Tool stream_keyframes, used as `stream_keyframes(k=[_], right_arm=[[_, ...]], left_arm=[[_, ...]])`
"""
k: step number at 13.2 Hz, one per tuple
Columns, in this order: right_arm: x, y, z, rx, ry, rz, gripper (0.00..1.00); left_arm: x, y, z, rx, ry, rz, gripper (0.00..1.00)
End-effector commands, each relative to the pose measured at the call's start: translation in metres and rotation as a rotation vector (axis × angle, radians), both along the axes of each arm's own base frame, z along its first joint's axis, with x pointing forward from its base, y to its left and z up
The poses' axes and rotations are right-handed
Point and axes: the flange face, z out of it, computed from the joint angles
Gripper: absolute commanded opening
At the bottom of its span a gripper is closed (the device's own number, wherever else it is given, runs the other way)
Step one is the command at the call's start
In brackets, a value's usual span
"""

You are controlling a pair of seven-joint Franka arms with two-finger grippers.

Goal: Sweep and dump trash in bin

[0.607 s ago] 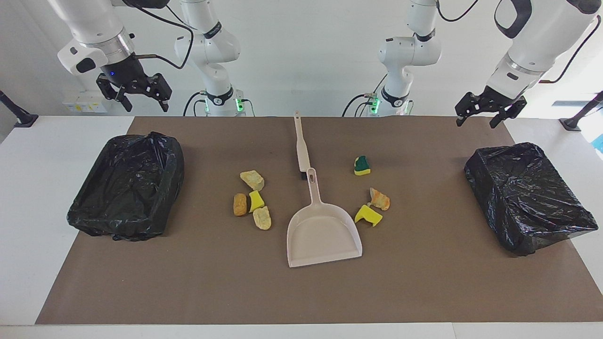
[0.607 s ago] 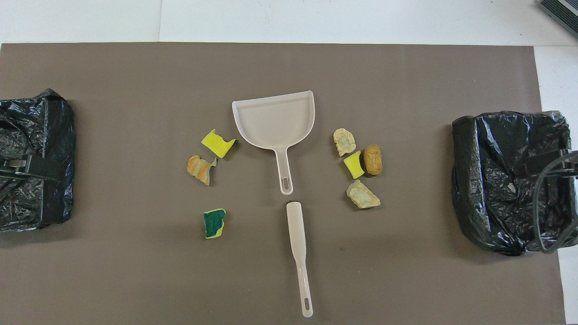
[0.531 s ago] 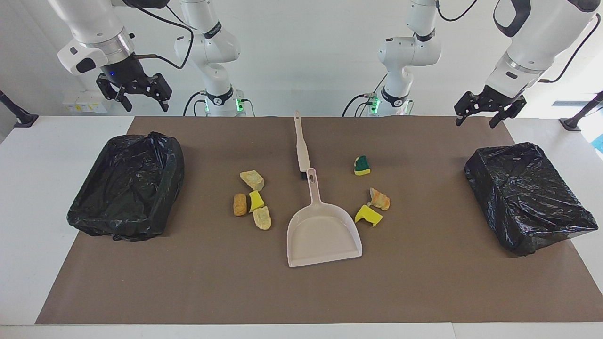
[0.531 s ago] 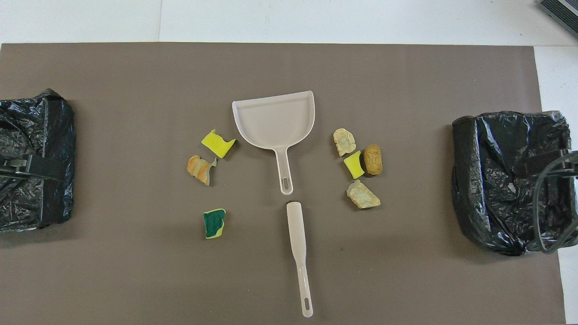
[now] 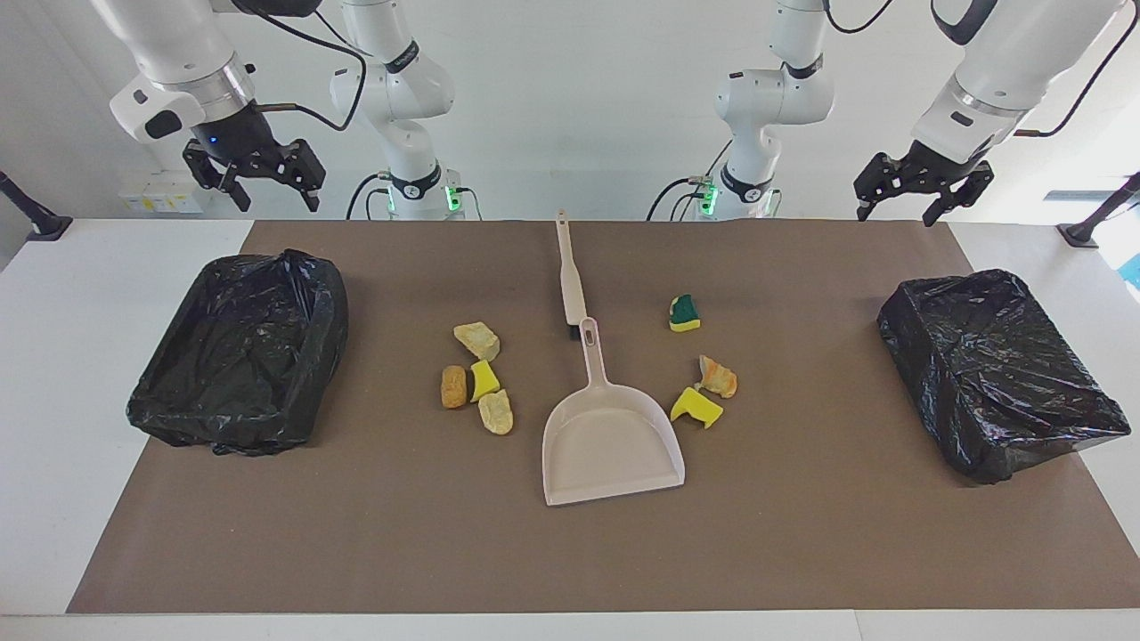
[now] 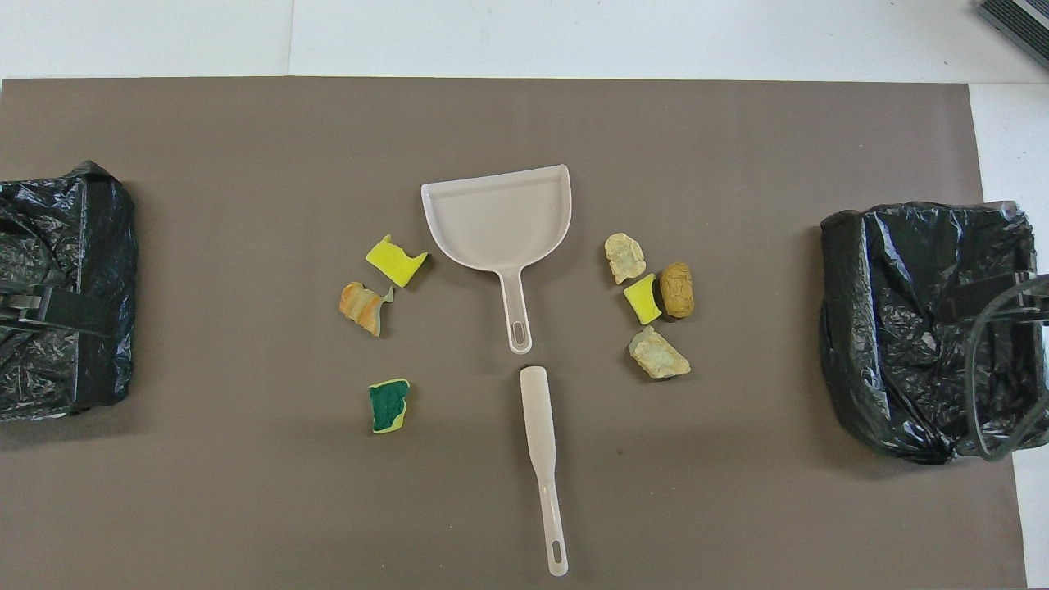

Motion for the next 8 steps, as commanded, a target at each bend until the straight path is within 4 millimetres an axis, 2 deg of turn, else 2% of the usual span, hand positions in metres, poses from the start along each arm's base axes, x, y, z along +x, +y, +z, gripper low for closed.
stream_keyframes(k=[1, 3, 8], right_arm=[[-0.009, 0.002, -0.004, 0.028, -0.005, 0.011, 1.00], [-0.009, 0.002, -0.006, 0.028, -0.001, 0.013, 1.00], [-0.016, 0.000, -0.010, 0.032, 0.016, 0.015, 1.00]], left_arm=[[-0.003, -0.002, -0.003, 0.006, 0.015, -0.021, 1.00], [-0.003, -0.014, -0.011, 0.006, 0.010, -0.042, 1.00], [-0.002, -0.027, -0.024, -0.029, 0.015, -0.041, 1.00]])
